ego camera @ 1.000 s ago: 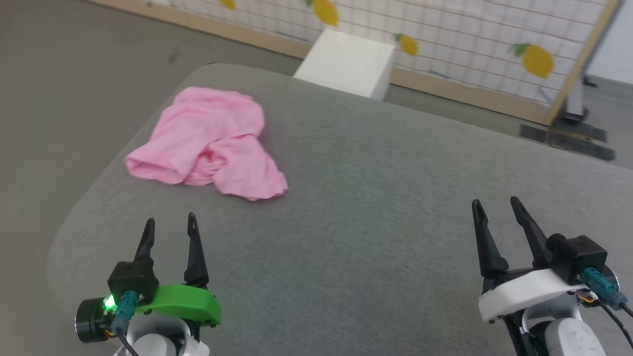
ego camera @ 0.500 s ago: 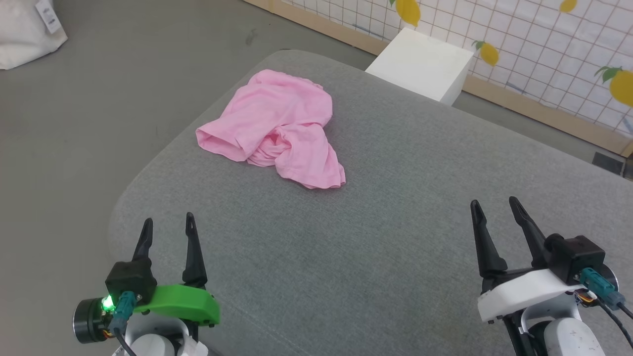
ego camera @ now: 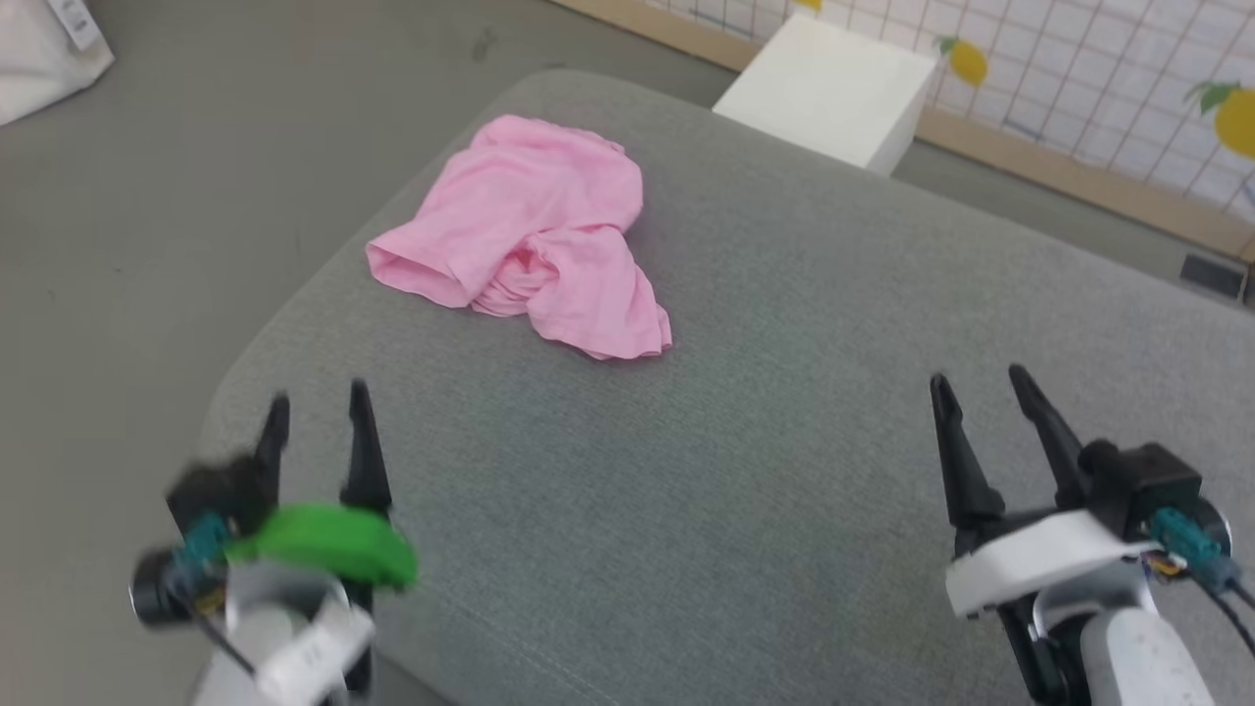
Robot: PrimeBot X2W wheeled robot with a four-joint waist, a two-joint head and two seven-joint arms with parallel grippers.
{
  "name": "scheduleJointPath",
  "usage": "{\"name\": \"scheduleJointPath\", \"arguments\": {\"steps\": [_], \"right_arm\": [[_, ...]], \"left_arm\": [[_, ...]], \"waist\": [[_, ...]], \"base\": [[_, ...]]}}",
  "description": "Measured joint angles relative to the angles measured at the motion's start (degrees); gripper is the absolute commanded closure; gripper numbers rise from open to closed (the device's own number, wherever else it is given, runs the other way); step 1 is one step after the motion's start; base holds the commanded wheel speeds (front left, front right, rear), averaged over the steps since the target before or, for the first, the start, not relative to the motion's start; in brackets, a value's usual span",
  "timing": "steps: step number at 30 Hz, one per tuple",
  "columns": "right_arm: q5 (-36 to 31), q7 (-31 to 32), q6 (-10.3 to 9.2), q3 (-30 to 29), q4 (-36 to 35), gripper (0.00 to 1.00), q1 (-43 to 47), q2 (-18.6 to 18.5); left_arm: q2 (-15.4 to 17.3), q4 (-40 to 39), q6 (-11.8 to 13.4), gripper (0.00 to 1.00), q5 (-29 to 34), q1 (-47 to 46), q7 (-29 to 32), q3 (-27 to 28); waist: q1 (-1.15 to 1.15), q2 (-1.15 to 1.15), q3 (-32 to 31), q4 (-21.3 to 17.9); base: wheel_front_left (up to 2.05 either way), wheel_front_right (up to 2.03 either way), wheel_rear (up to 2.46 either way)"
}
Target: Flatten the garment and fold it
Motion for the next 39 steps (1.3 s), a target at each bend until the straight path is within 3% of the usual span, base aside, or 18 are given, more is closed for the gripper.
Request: {"name": "scheduleJointPath", "arguments": {"steps": [9, 15, 23, 33, 37, 38, 39], "right_arm": [[-0.55, 0.91, 0.0, 1.58, -3.41, 0.0, -5.48, 0.03], [-0.49, 0.64, 0.0, 2.31, -4.5, 0.0, -8.3, 0.01], [0.82, -1.38, 0.0, 2.45, -4.99, 0.0, -11.22, 0.02], [1.75, -3.8, 0.01, 3.6, -3.77, 0.0, -13.05, 0.02], [1.8, -4.47, 0.04, 4.42, -4.2, 0.0, -14.39, 0.34], [1.82, -4.6, 0.04, 4.53, -4.26, 0.0, -14.59, 0.35], [1.87, -4.75, 0.04, 4.66, -4.25, 0.0, -14.77, 0.38]], "left_arm": [[5.78, 6.8, -4.69, 0.0, -6.98, -19.79, 12.61, 3.67], [10.58, 12.17, -4.57, 0.0, -13.71, -29.34, 23.58, 9.11], [17.05, 14.43, 0.32, 0.0, -20.84, -34.45, 35.31, 17.2], [17.94, 13.61, 8.11, 0.0, -24.77, -30.94, 45.86, 21.02], [20.65, 11.74, 10.77, 0.0, -24.71, -29.45, 49.9, 21.63], [21.32, 11.21, 11.22, 0.03, -24.64, -29.22, 50.76, 21.64], [21.94, 10.43, 11.6, 0.57, -24.49, -28.88, 51.43, 21.61]], "waist": [[0.0, 0.0, 6.95, -4.23], [0.01, 0.0, 12.63, -9.6], [0.01, 0.0, 21.3, -17.47], [0.0, 0.0, 31.46, -25.62], [-0.01, 0.0, 33.78, -28.25], [-0.01, 0.0, 34.12, -28.72], [-0.01, 0.0, 34.44, -29.22]], "base": [[0.0, 0.0, 0.0], [0.0, 0.0, 0.0], [0.0, 0.0, 0.0], [0.0, 0.0, 0.0], [0.0, 0.0, 0.0], [0.0, 0.0, 0.0], [0.0, 0.0, 0.0]]}}
